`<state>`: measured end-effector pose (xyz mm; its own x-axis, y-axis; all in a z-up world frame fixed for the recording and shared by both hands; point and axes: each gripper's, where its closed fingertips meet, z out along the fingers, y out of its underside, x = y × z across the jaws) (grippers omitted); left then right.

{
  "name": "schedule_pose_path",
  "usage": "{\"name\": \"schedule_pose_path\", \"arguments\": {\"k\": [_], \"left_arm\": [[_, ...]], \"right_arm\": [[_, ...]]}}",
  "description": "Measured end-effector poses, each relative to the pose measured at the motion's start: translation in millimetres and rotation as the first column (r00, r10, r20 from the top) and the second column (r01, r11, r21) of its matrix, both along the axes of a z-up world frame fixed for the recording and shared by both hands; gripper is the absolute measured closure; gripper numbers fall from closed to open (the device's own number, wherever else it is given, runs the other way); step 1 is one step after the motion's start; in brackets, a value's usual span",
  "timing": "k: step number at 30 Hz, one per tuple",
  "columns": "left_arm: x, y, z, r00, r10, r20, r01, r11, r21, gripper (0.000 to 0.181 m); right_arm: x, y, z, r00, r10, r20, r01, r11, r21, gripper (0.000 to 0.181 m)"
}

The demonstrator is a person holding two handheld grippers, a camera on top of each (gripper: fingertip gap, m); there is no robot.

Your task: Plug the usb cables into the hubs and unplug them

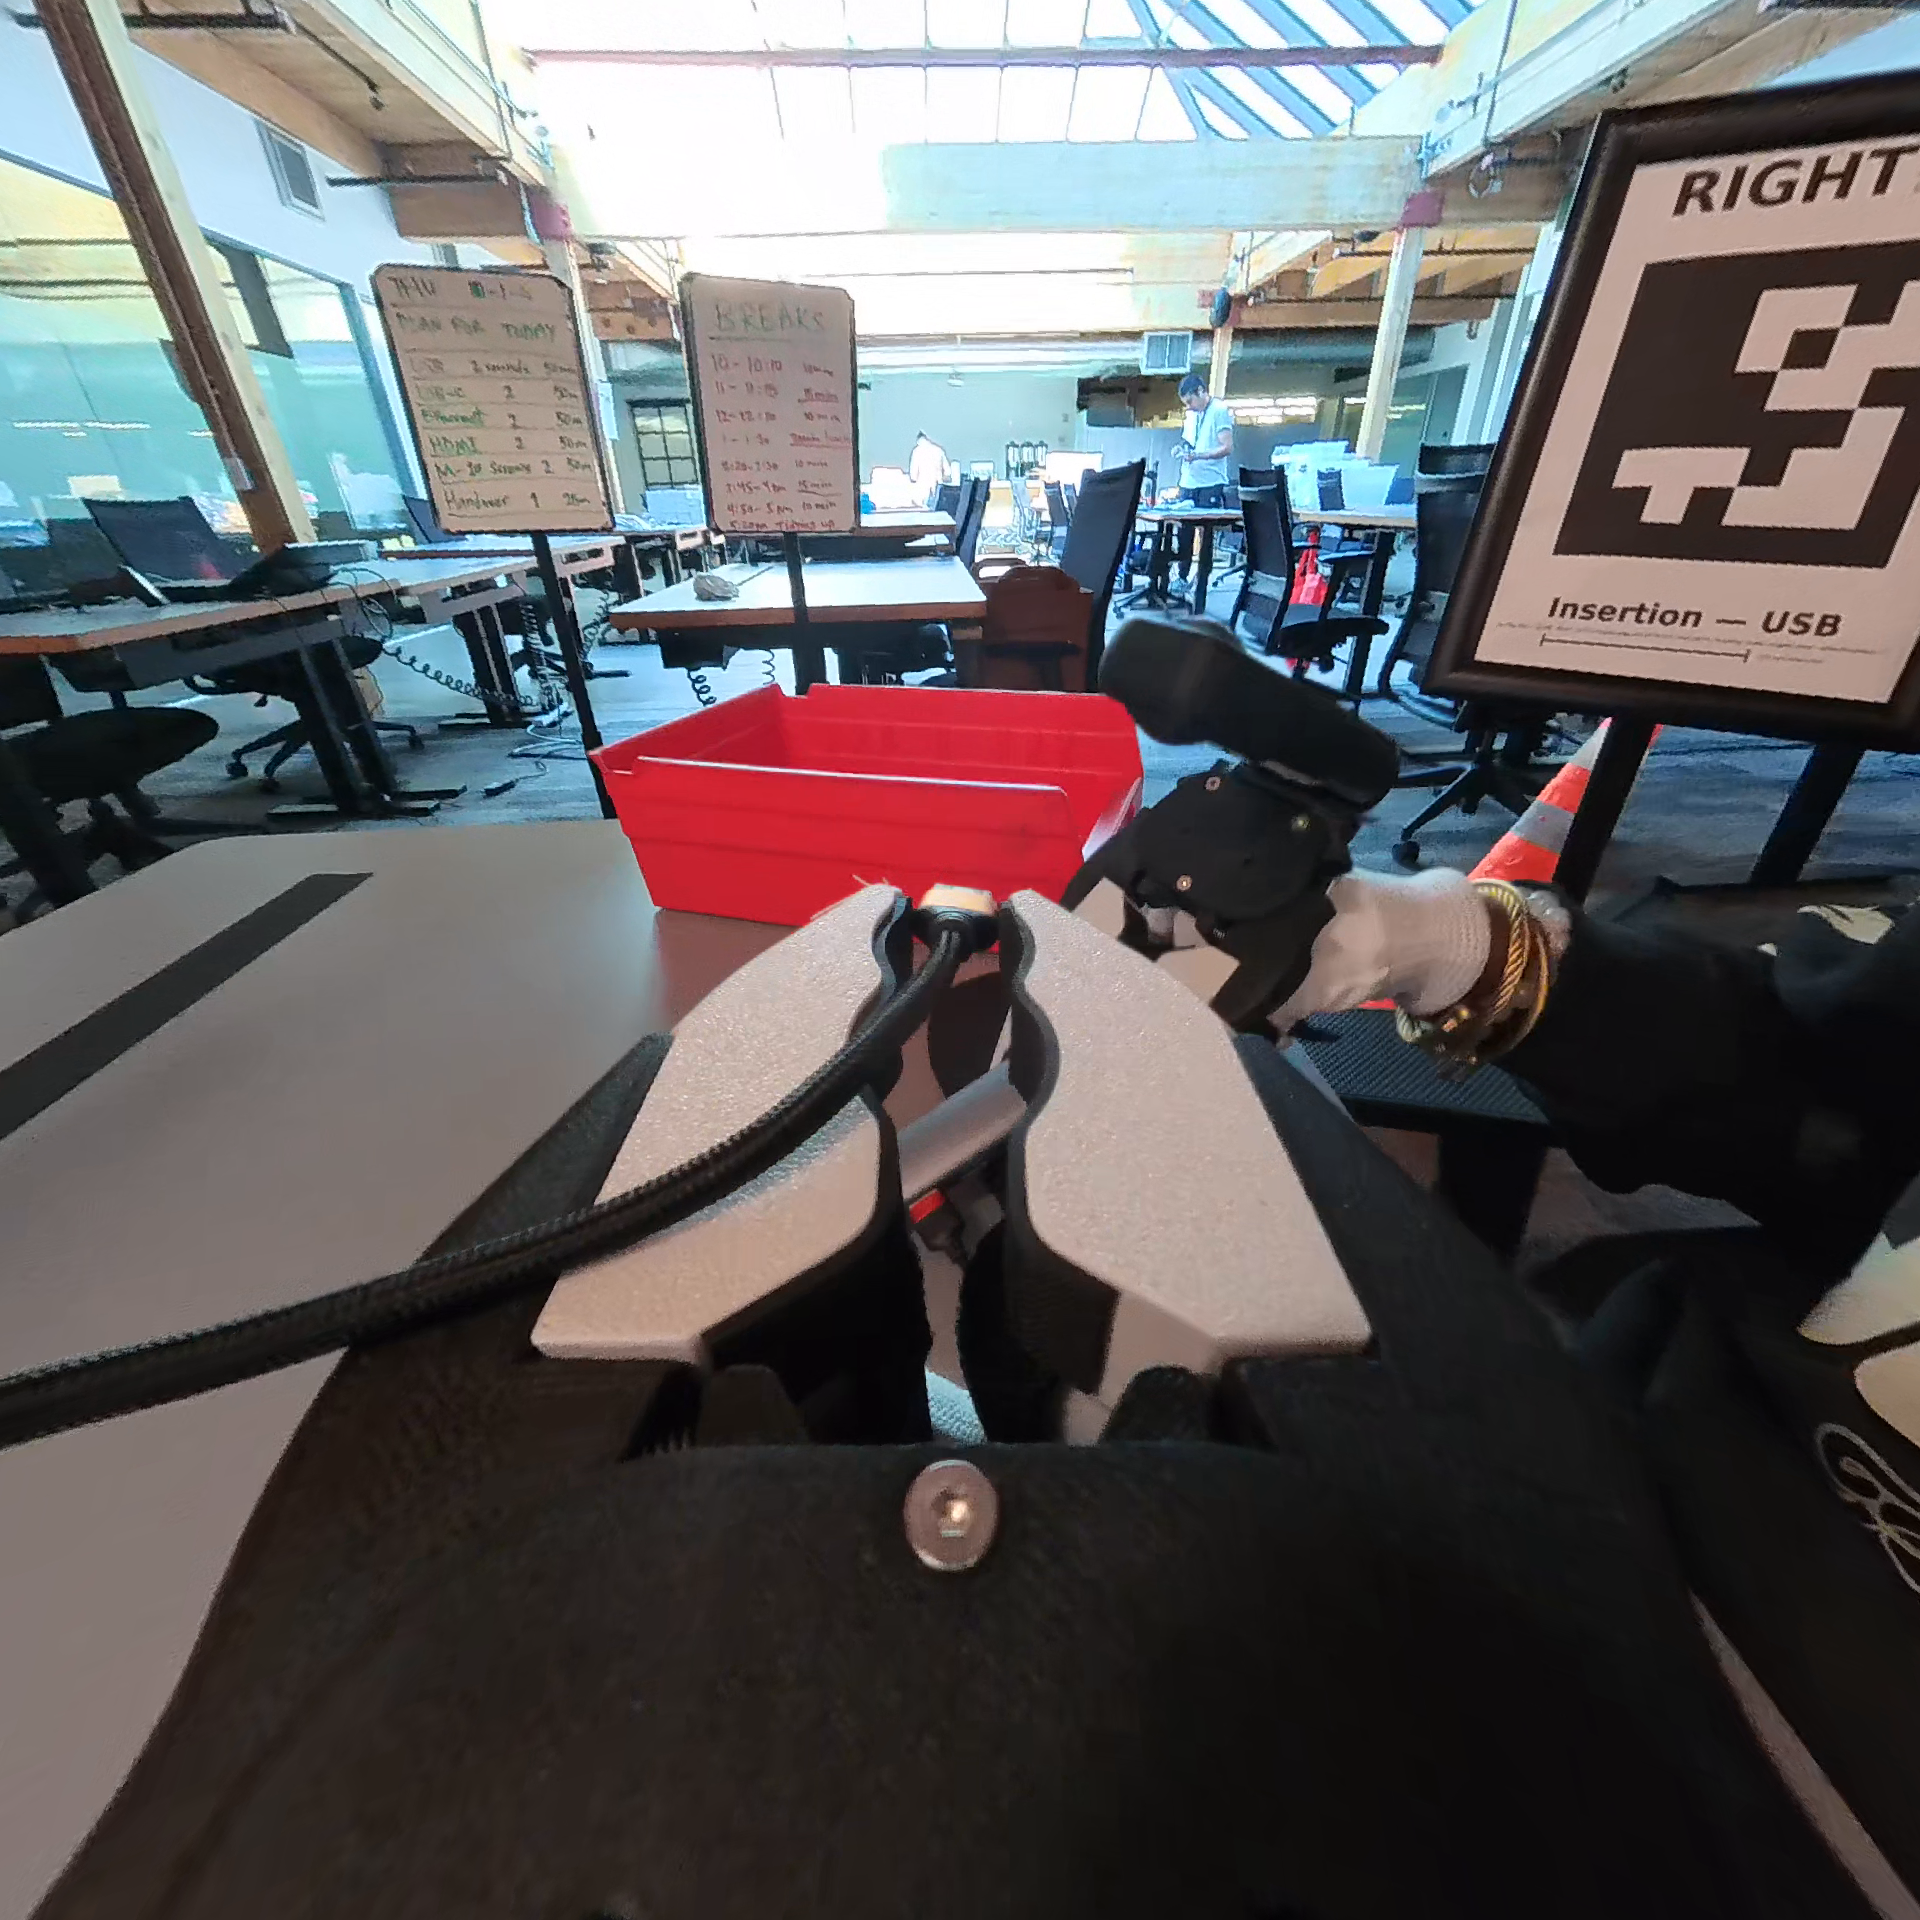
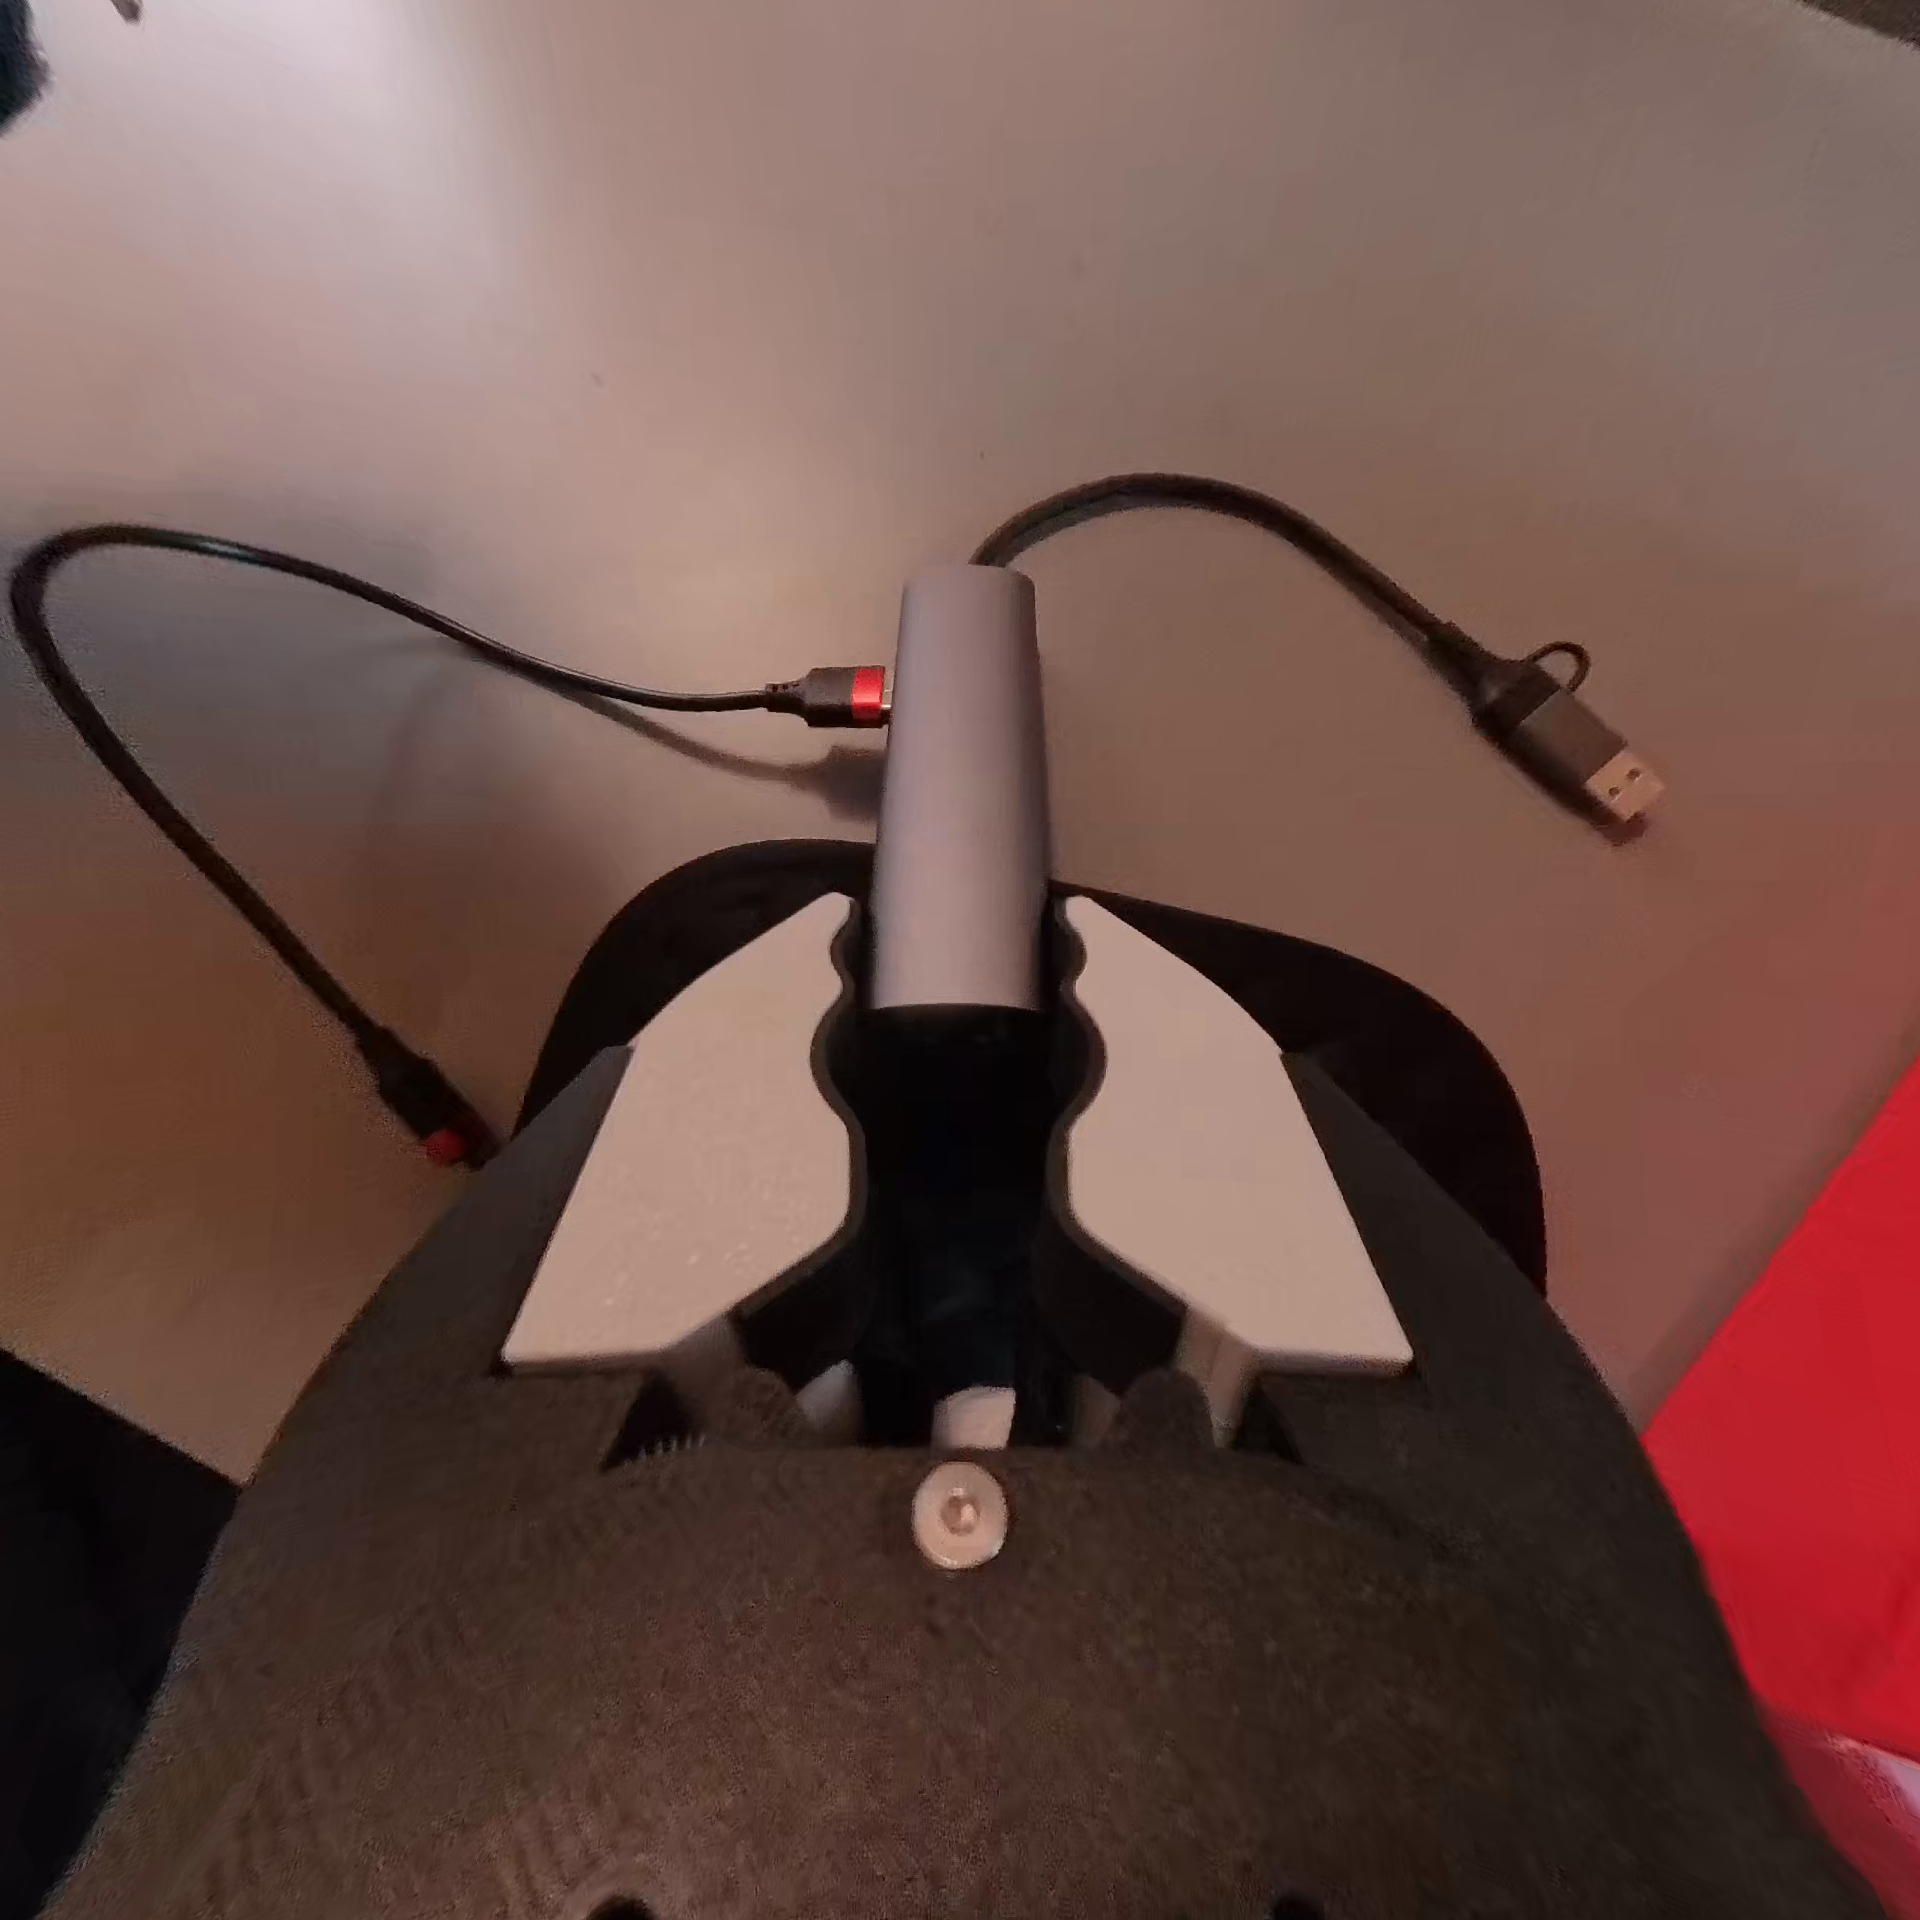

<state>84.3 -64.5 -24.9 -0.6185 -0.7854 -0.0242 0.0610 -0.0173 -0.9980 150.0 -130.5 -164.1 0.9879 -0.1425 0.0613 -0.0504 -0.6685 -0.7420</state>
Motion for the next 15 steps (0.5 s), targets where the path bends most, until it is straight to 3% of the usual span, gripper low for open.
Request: {"name": "schedule_pose_path", "arguments": {"k": [10,15], "left_arm": [[3,8,-3,1.0,0.02,-0.01,-0.021,1.0,-0.011,0.166],[5,12,-6,0.999,0.039,-0.019,-0.039,0.999,-0.014,0.166]], "right_arm": [[-11,-7,2,0.993,0.12,-0.006,-0.12,0.993,0.002,0.137],[-8,-8,3,0.993,0.113,-0.03,-0.112,0.993,0.034,0.135]]}}
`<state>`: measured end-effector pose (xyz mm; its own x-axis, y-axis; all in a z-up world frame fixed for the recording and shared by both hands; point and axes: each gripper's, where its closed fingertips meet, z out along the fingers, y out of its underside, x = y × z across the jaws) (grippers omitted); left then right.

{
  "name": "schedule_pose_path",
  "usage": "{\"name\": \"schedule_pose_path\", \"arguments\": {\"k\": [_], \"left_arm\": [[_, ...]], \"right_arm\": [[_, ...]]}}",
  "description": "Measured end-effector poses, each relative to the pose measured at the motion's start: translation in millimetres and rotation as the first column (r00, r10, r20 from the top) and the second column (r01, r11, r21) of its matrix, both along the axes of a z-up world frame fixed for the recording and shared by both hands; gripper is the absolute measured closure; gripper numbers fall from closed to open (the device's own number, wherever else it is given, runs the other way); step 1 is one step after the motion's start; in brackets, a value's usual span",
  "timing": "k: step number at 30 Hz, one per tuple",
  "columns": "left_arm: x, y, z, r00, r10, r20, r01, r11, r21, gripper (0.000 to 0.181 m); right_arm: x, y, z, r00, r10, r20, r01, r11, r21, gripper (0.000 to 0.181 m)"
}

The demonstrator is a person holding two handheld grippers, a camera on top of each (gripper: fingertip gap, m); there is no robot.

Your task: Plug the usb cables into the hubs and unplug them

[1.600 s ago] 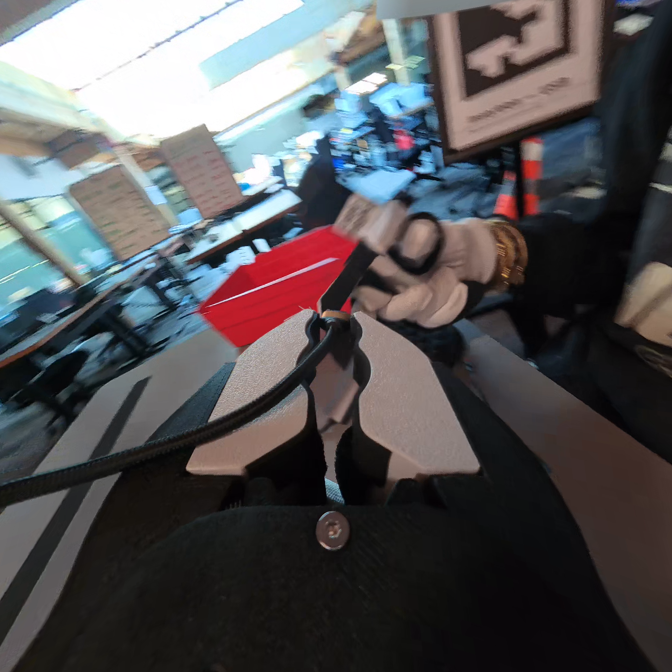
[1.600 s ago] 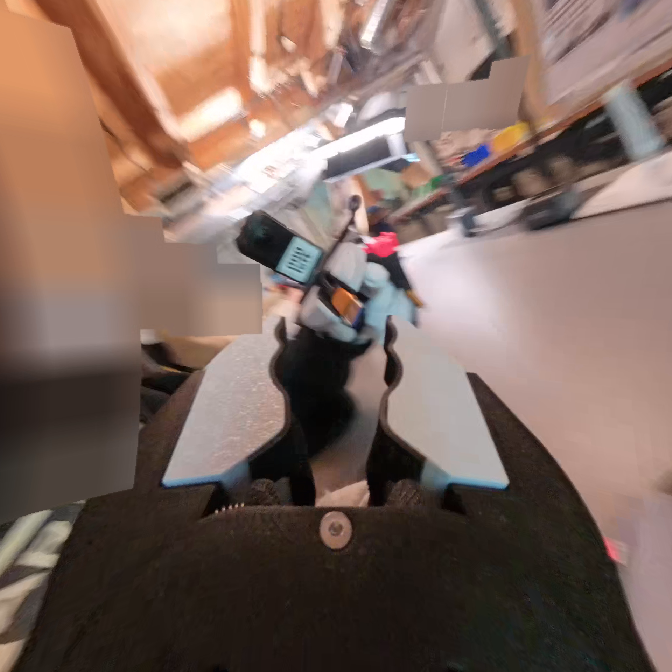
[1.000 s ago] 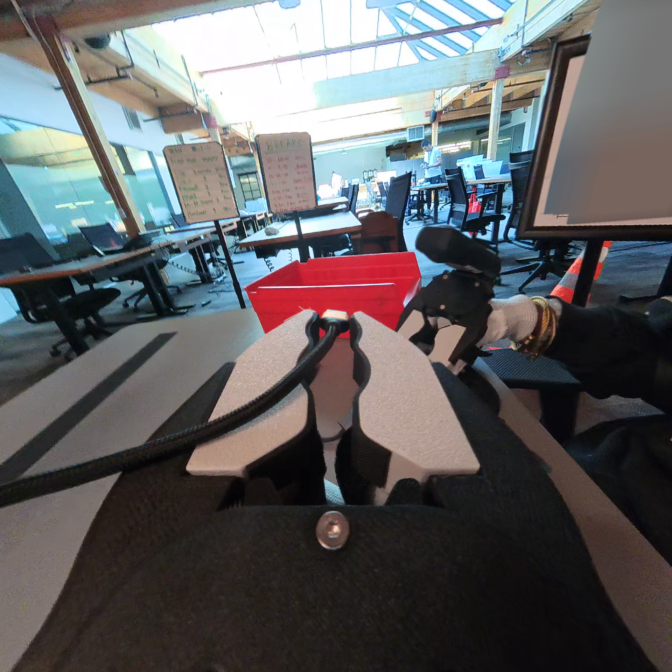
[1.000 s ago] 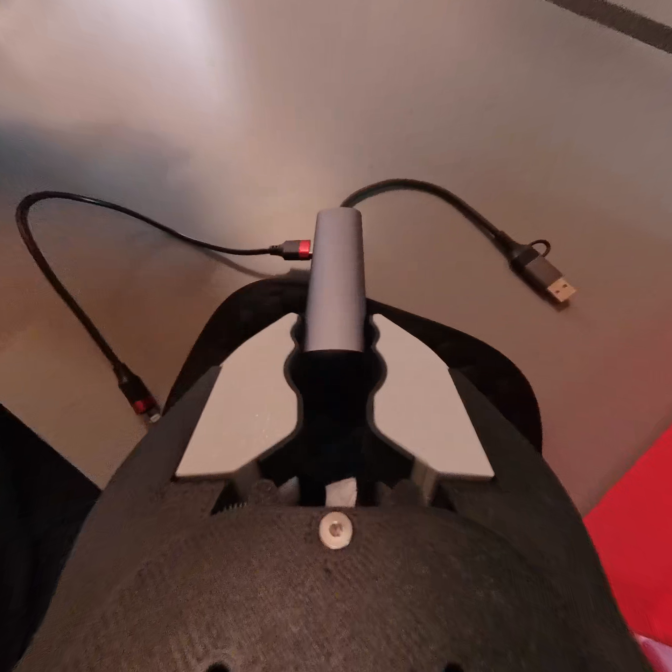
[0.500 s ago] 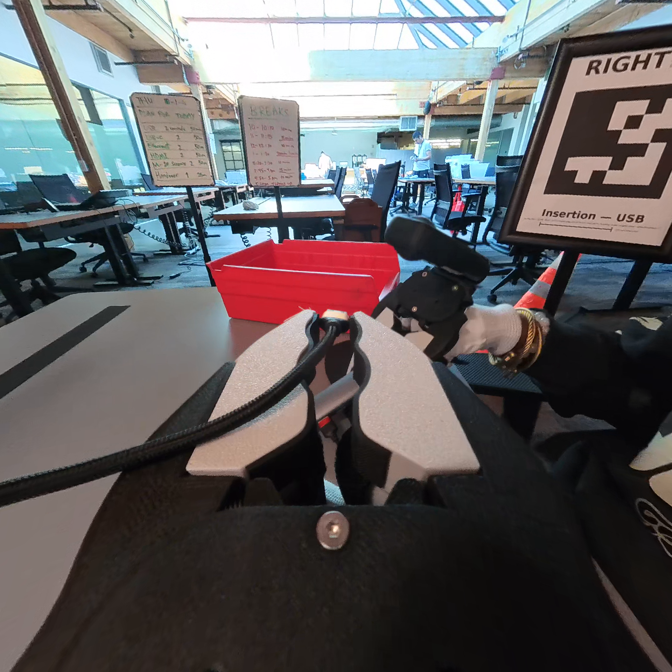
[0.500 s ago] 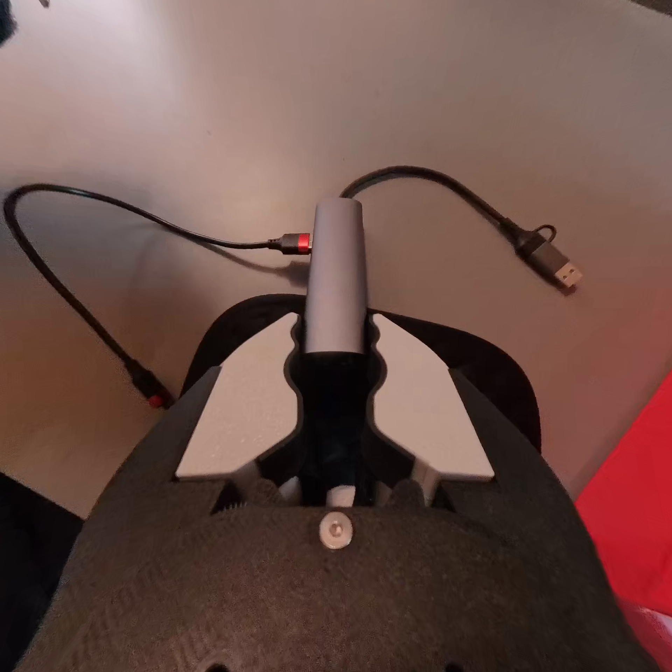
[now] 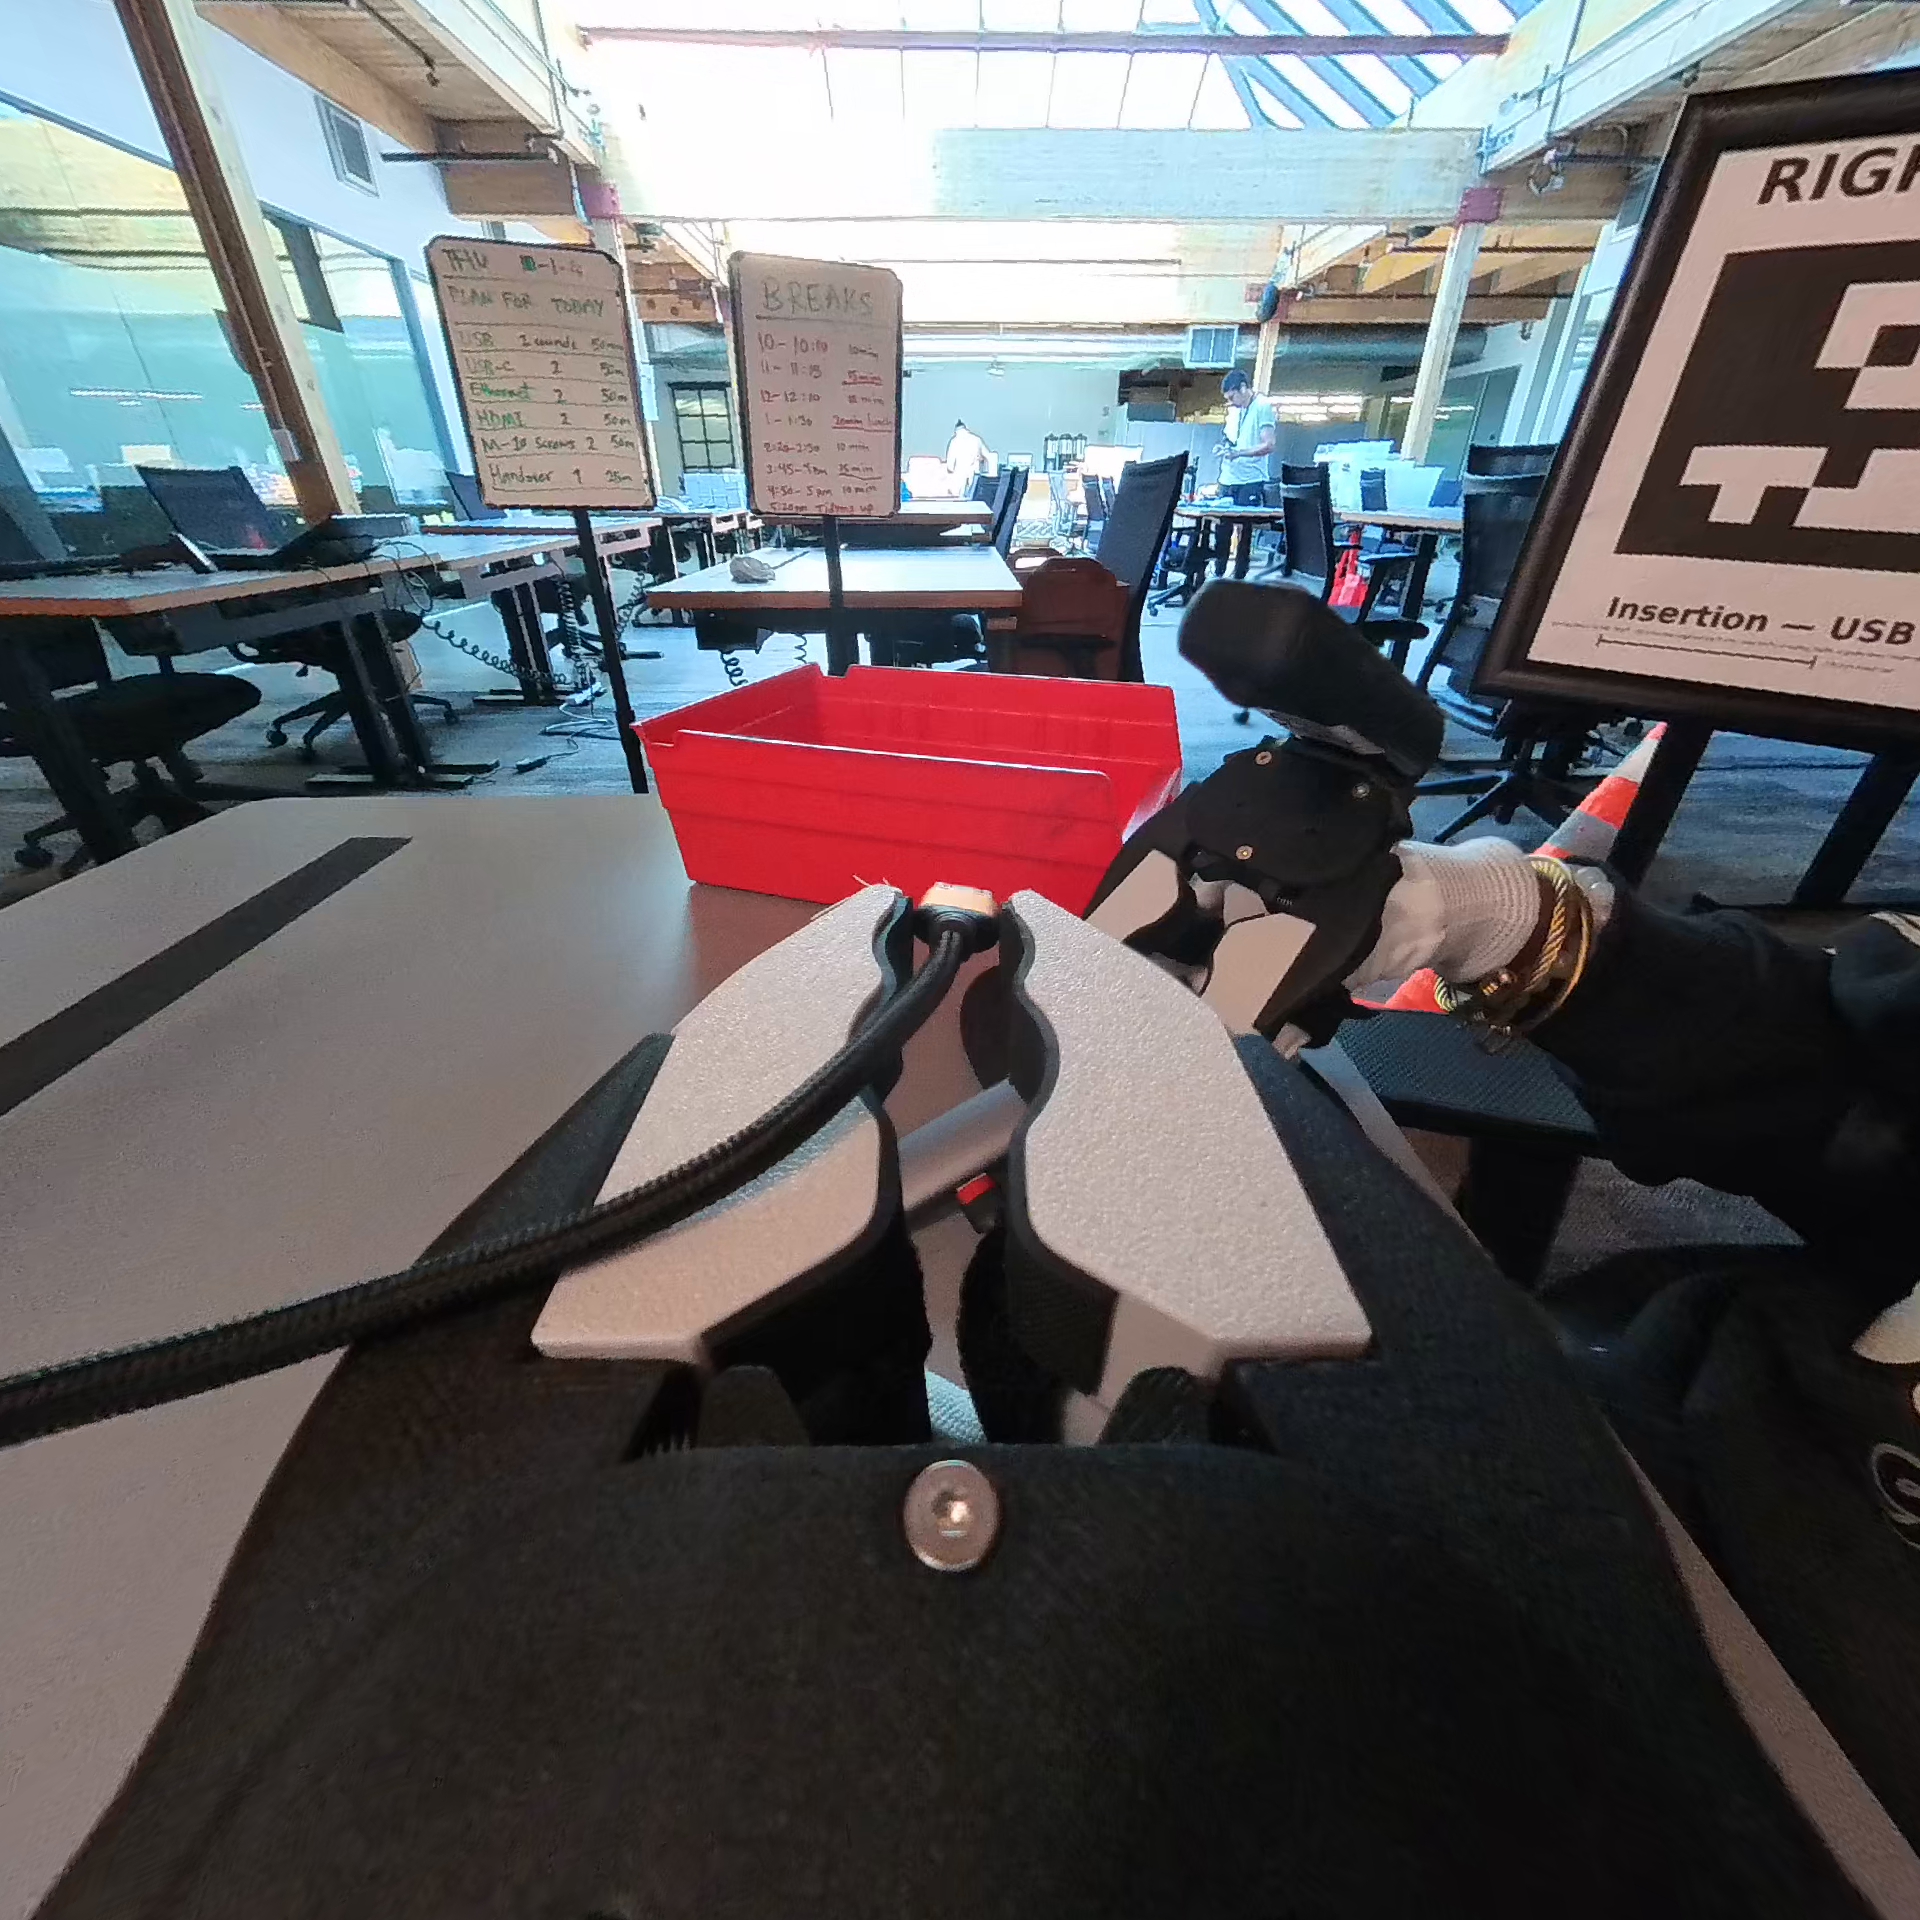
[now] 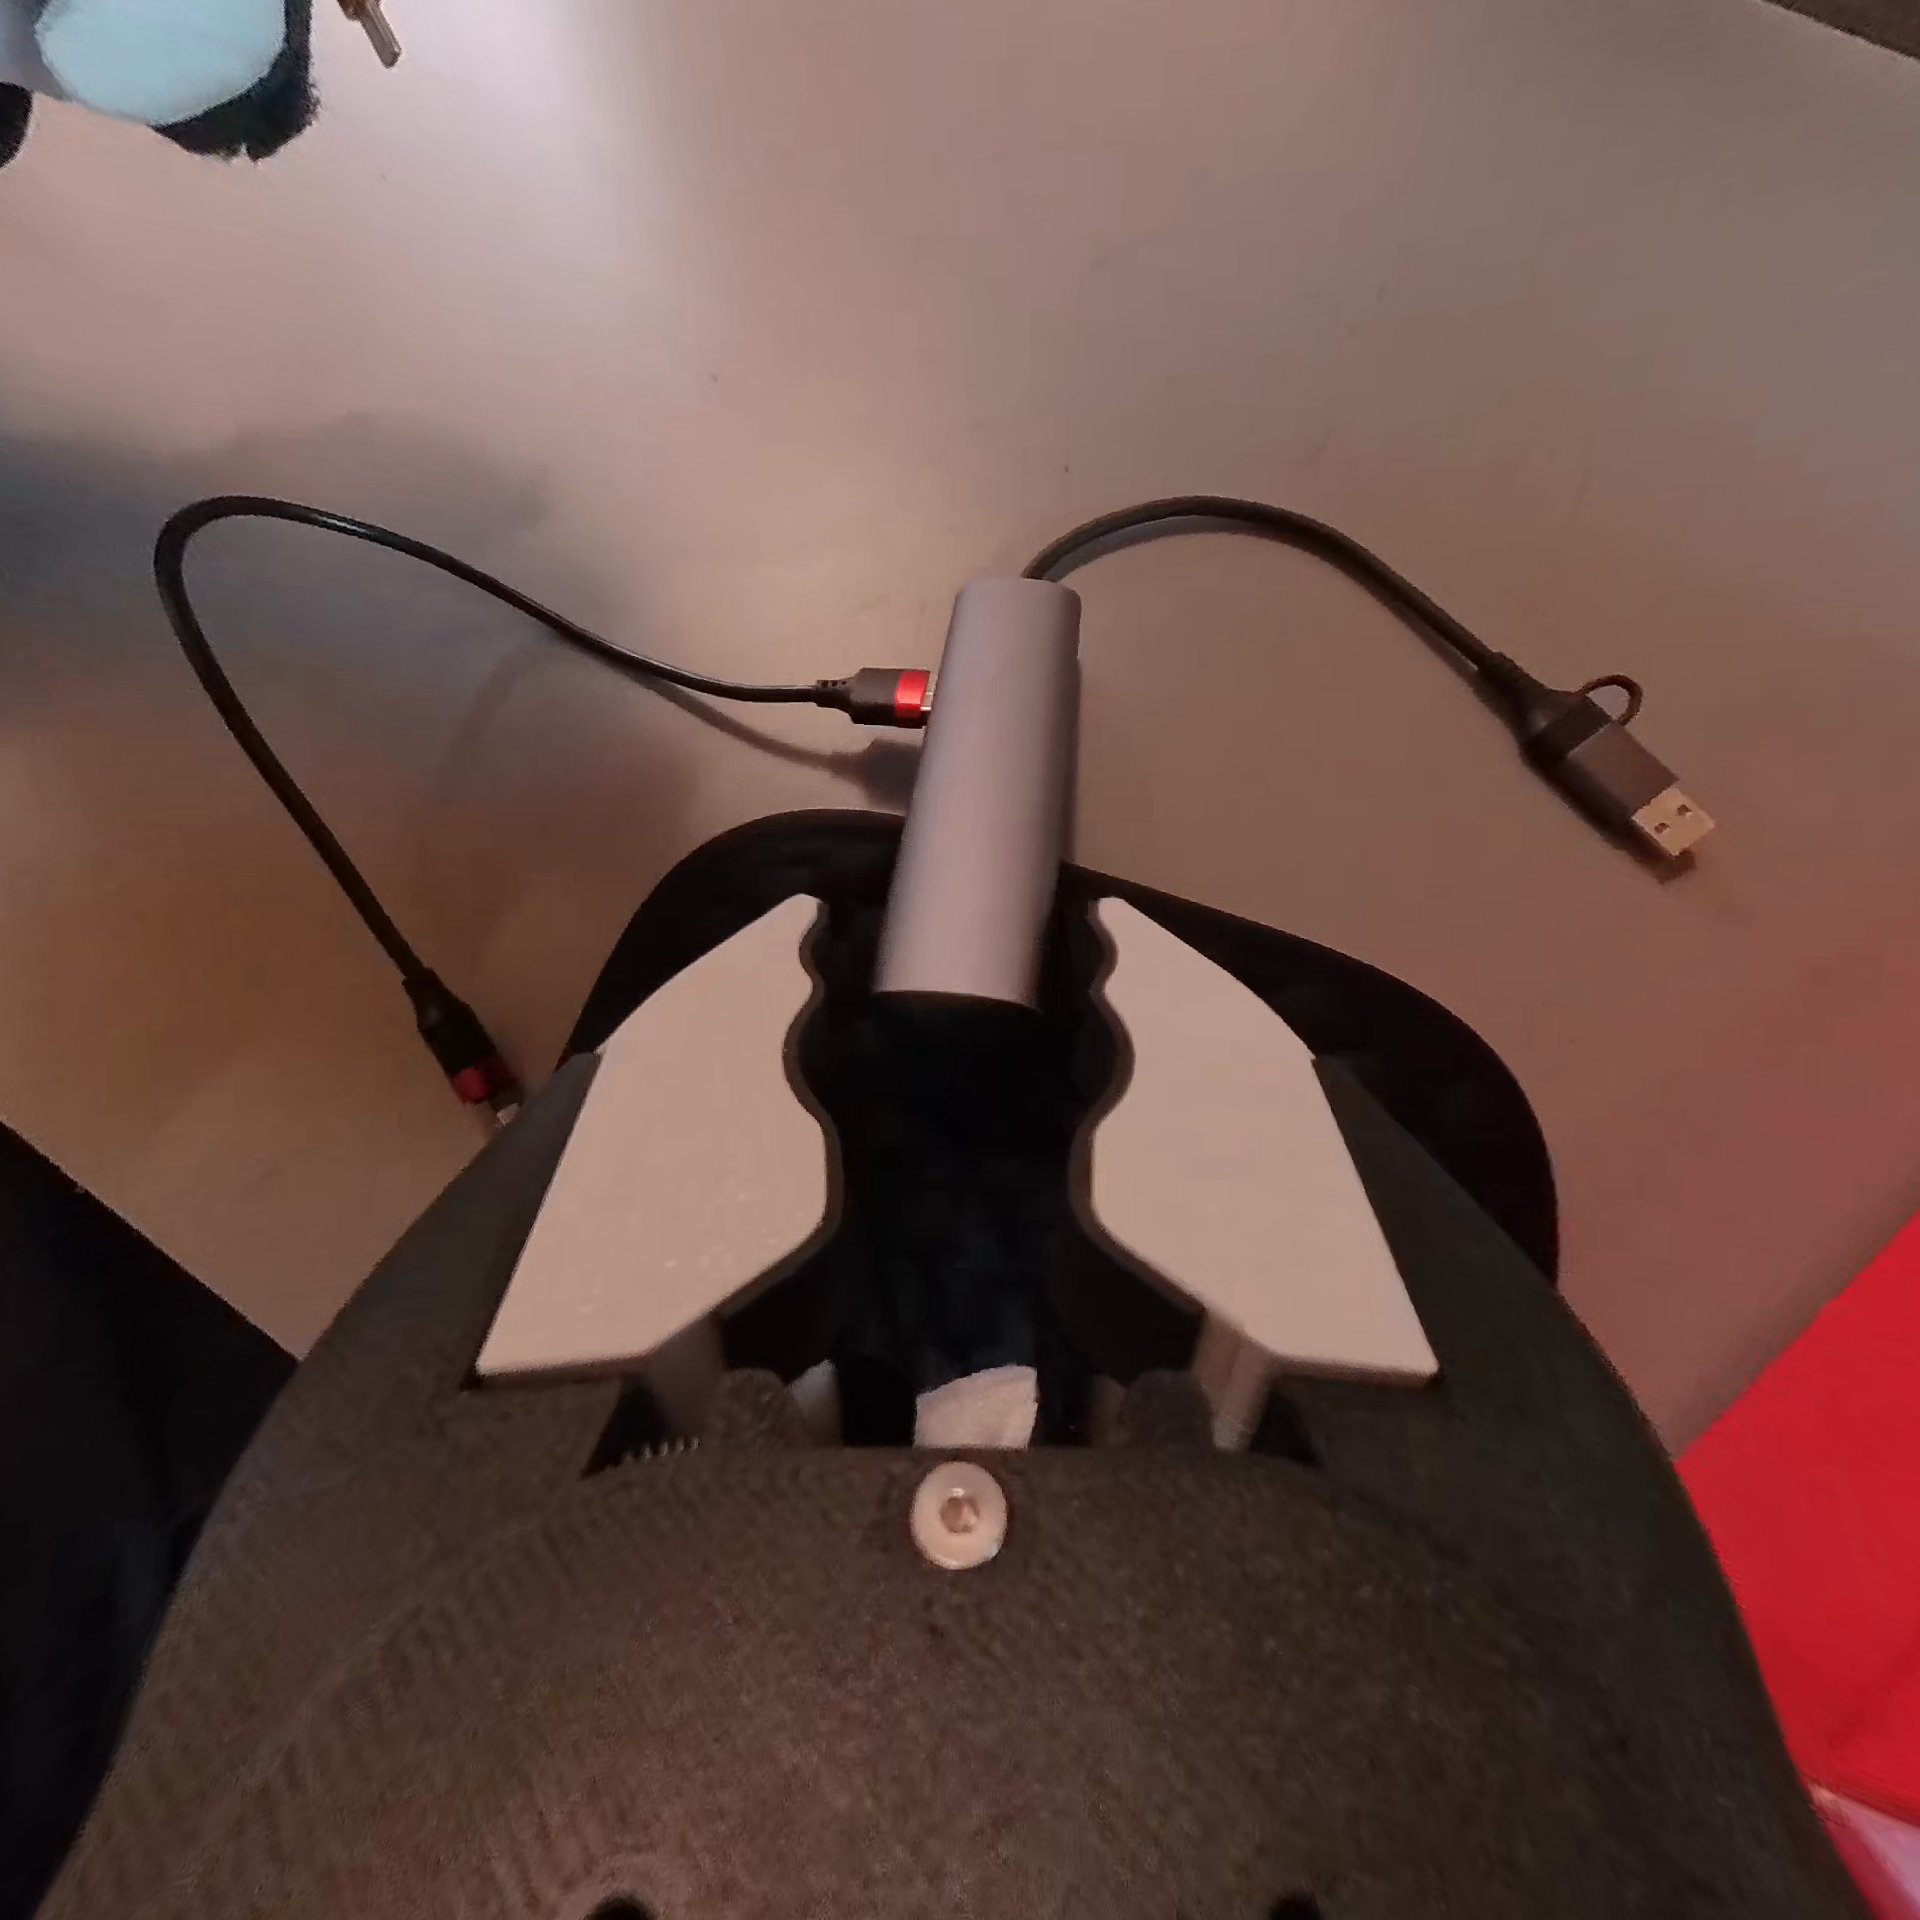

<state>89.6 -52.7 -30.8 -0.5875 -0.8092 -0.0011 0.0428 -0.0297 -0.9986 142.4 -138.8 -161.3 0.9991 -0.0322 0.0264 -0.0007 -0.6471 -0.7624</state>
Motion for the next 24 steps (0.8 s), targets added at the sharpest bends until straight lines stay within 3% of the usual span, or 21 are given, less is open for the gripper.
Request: {"name": "schedule_pose_path", "arguments": {"k": [8,15,18,21,24], "left_arm": [[6,6,-6,0.998,0.049,-0.025,-0.049,0.999,0.003,0.166],[11,2,-18,0.996,0.062,-0.07,-0.061,0.998,0.02,0.167],[16,2,-20,0.989,0.115,-0.091,-0.116,0.993,0.0,0.166],[15,4,-5,0.978,0.203,-0.037,-0.205,0.977,-0.051,0.167],[-1,-4,30,0.979,0.185,0.088,-0.164,0.965,-0.204,0.166]], "right_arm": [[4,-2,4,0.999,-0.006,0.038,0.005,0.999,0.031,0.132],[4,2,-1,0.998,-0.014,0.055,0.013,1.0,0.019,0.148],[3,7,-1,0.996,-0.086,0.005,0.086,0.996,0.029,0.148],[10,9,1,0.982,-0.177,-0.066,0.181,0.982,0.063,0.148],[15,10,15,0.968,-0.227,-0.105,0.241,0.96,0.143,0.149]]}}
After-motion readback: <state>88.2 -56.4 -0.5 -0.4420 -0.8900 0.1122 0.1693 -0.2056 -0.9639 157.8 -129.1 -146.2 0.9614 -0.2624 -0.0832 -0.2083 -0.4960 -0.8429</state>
